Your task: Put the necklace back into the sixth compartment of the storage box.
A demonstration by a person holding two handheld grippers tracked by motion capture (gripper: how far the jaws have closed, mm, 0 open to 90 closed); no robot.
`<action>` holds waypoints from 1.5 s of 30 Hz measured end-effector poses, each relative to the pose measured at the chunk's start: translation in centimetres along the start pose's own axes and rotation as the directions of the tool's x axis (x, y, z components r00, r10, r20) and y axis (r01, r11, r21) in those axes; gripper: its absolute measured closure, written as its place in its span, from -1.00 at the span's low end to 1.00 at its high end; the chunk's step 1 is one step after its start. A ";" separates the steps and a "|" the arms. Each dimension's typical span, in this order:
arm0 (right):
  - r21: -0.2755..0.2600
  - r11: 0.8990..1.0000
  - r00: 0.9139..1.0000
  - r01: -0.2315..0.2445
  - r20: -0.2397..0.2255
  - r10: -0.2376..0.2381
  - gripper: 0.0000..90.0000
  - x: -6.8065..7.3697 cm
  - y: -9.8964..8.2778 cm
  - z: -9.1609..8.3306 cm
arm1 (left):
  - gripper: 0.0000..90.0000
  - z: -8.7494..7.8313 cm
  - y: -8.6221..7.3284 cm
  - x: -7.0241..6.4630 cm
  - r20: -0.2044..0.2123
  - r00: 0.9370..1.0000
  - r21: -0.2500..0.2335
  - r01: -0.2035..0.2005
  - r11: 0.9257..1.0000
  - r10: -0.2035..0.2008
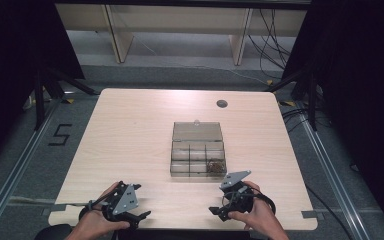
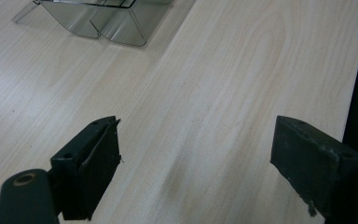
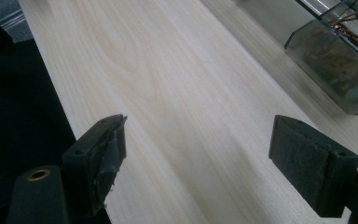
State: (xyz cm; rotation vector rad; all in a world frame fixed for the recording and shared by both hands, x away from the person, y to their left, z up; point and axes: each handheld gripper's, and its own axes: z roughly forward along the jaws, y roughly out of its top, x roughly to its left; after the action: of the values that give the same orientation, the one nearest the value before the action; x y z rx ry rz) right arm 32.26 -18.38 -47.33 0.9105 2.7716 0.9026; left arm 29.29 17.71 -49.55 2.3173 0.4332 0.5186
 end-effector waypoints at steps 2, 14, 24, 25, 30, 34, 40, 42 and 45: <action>-0.009 1.000 1.000 -0.003 -0.008 0.003 -0.56 0.1 -0.2 0.2 | -0.67 0.0 0.0 -0.1 0.004 1.000 -0.006 0.006 1.000 -0.006; -0.001 1.000 1.000 -0.013 -0.017 0.013 -0.57 0.2 -1.1 0.1 | -0.67 0.1 0.0 0.0 0.000 1.000 0.003 -0.002 1.000 0.002; -0.020 1.000 1.000 0.000 -0.023 0.000 -0.58 0.2 -1.8 0.6 | -0.67 0.1 0.0 0.0 0.002 1.000 0.005 -0.002 1.000 0.002; -0.004 1.000 1.000 -0.016 -0.017 0.016 -0.58 0.3 -1.8 0.4 | -0.67 0.1 0.0 0.0 0.002 1.000 0.006 -0.002 1.000 0.002; -0.016 1.000 1.000 -0.003 -0.014 0.002 -0.58 0.3 -2.2 0.7 | -0.67 0.1 0.0 0.0 0.002 1.000 0.006 -0.002 1.000 0.002; 0.004 1.000 1.000 -0.019 -0.025 0.019 -0.58 0.4 -2.4 0.6 | -0.67 0.1 0.0 0.0 0.002 1.000 0.006 -0.003 1.000 0.003; 0.002 1.000 1.000 -0.006 -0.030 0.006 -0.58 0.4 -2.5 0.7 | -0.67 0.0 0.0 0.0 0.005 1.000 0.017 -0.003 1.000 0.003; 0.005 0.999 0.999 -0.040 -0.005 0.040 -0.58 0.6 -2.6 0.8 | -0.67 0.1 0.0 0.0 0.004 1.000 0.013 -0.003 1.000 0.003; 0.001 1.000 1.000 0.000 -0.028 0.000 -0.58 0.3 -2.5 0.9 | -0.67 0.0 0.0 0.0 0.002 1.000 0.024 -0.011 1.000 0.011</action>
State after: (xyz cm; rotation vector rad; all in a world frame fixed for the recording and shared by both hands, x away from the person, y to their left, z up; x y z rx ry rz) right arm 30.92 -19.35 -49.41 0.9047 2.7959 0.9207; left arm 29.31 17.69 -49.54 2.3436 0.4285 0.5187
